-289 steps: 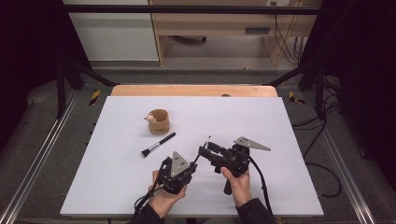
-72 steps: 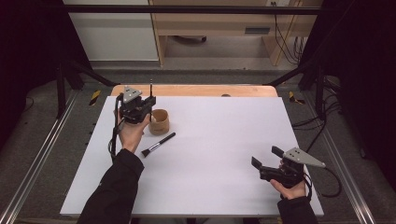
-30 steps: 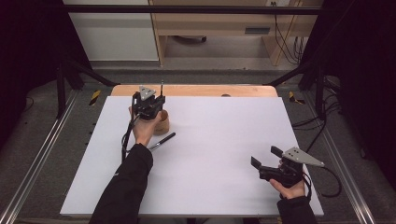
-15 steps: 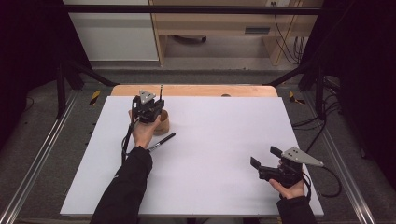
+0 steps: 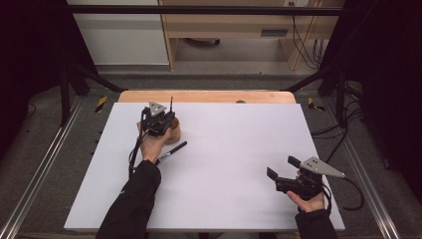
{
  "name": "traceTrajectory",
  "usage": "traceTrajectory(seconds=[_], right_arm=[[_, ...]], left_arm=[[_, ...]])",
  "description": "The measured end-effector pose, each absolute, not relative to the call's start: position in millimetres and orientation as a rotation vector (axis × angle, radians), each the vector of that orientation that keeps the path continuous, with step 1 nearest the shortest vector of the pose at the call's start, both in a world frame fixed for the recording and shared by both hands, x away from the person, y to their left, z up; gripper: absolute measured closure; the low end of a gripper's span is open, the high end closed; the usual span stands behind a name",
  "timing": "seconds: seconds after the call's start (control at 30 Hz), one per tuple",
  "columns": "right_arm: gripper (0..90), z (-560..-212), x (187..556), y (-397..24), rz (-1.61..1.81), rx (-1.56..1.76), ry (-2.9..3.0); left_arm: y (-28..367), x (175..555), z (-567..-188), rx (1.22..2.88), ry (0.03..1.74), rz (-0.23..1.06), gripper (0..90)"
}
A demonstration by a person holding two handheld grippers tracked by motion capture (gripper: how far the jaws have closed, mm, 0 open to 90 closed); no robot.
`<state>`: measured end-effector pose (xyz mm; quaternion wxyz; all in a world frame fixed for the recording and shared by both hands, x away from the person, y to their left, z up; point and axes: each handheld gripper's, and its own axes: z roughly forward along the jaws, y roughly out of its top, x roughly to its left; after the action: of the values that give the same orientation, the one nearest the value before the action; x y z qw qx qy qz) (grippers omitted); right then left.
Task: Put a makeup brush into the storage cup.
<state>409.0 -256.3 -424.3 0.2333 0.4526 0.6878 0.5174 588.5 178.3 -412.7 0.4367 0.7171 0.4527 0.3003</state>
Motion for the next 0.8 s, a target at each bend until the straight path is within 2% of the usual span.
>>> traceTrajectory(seconds=[0.5, 0.8], right_arm=[[9.3, -423.5, 408.9, -255.8, 1.425, 1.236, 1.885], [9.3, -421.8, 408.0, -255.7, 1.429, 1.231, 1.886]], left_arm=[[178.4, 583.1, -417.7, 1.837, 1.117, 0.728, 83.1], [184.7, 567.9, -407.9, 1.842, 1.088, 0.727, 73.6]])
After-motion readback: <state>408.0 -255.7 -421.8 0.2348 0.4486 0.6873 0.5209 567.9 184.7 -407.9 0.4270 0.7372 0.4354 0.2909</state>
